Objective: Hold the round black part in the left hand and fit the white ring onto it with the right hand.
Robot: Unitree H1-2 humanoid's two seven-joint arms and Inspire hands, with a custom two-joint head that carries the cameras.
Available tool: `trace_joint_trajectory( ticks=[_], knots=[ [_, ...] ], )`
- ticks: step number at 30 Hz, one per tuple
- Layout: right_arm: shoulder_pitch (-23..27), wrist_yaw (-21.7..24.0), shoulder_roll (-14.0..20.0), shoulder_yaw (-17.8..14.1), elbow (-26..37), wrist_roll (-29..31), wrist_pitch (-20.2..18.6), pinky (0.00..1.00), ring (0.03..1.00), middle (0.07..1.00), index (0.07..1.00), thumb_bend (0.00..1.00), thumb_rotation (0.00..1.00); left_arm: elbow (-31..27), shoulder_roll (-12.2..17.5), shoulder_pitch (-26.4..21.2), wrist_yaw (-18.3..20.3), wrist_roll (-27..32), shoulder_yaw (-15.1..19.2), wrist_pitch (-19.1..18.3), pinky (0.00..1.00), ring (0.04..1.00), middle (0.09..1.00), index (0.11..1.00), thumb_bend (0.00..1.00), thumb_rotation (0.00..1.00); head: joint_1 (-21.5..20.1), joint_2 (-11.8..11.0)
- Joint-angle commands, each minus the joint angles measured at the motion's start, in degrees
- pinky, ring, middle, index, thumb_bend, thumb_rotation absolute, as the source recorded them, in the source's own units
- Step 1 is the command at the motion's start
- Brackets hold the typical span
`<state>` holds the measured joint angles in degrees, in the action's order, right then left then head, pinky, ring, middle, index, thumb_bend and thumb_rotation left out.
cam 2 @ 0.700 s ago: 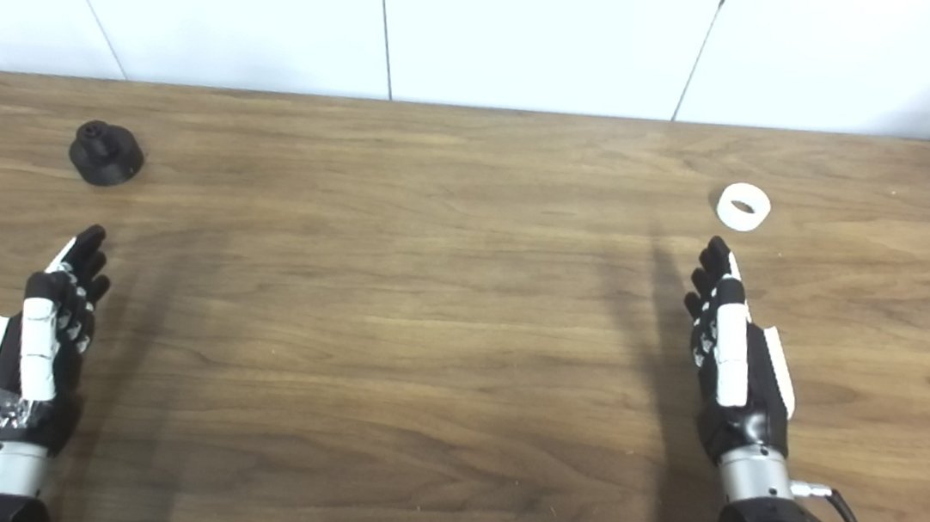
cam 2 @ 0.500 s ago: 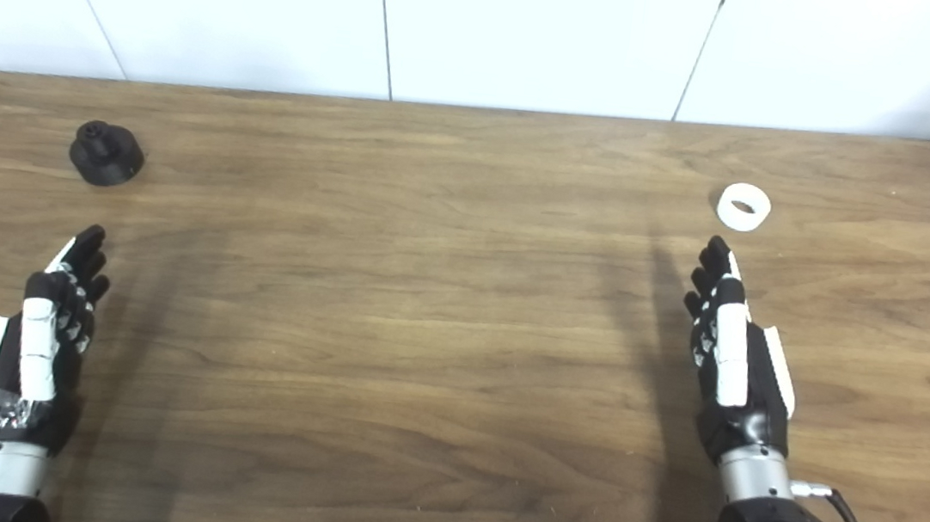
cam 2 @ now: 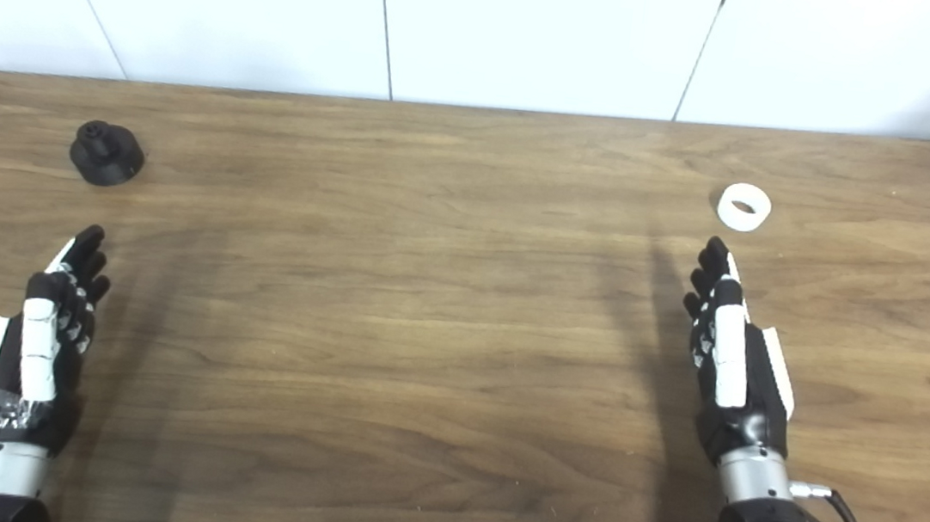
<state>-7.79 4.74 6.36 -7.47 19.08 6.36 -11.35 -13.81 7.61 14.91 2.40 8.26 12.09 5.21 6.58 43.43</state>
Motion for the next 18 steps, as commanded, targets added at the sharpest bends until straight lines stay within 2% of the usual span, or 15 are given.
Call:
trace_joint_trajectory(
  ticks=[1,6,14,18],
  knots=[
    [-0.76,0.15,0.64,-0.33,1.15,0.65,2.37,1.00,1.000,1.000,1.000,0.60,1.00,-1.08,-0.26,0.09,-0.10,-0.70,-0.32,2.79,1.00,1.000,0.991,0.939,0.60,1.00,1.30,-0.64],
    [-1.39,0.89,1.46,-0.83,0.49,1.32,2.72,1.00,1.000,1.000,1.000,0.58,1.00,-0.64,-1.47,1.05,-0.47,-1.69,-1.47,4.22,1.00,1.000,0.980,0.929,0.58,1.00,6.07,-4.20],
    [-1.75,1.54,1.95,-0.85,-0.04,1.21,3.09,1.00,1.000,1.000,1.000,0.56,1.00,0.94,-2.52,1.70,-0.95,-2.55,-3.41,6.49,1.00,1.000,0.997,0.947,0.56,0.99,10.53,-9.23],
    [-1.94,1.68,1.94,-0.72,0.83,1.17,1.72,1.00,1.000,1.000,1.000,0.55,1.00,2.17,-2.83,1.91,-1.19,-2.91,-4.24,7.85,1.00,1.000,0.995,0.948,0.56,0.98,12.10,-11.39]
  ],
)
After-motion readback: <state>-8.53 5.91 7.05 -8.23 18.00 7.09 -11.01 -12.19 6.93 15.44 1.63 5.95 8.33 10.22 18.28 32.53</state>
